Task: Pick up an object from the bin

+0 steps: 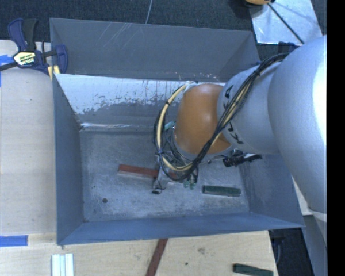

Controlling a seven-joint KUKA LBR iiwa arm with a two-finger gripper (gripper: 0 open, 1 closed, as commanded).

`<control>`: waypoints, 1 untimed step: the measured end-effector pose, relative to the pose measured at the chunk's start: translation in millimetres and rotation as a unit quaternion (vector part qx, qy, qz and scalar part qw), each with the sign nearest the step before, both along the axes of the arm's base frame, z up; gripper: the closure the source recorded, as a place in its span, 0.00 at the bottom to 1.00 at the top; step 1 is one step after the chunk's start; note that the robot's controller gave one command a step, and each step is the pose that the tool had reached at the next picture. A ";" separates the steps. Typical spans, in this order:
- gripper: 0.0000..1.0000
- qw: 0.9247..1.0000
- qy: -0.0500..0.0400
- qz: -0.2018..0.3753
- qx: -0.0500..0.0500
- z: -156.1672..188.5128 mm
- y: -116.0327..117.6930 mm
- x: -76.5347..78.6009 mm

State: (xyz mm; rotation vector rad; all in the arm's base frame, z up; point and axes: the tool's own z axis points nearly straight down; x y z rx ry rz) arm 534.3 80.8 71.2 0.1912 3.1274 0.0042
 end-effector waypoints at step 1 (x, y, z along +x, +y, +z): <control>1.00 1.000 0.000 0.000 0.000 0.0 0.0 0.0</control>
Offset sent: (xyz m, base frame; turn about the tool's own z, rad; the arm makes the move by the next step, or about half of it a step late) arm 0.0122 0.0026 0.1915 0.0113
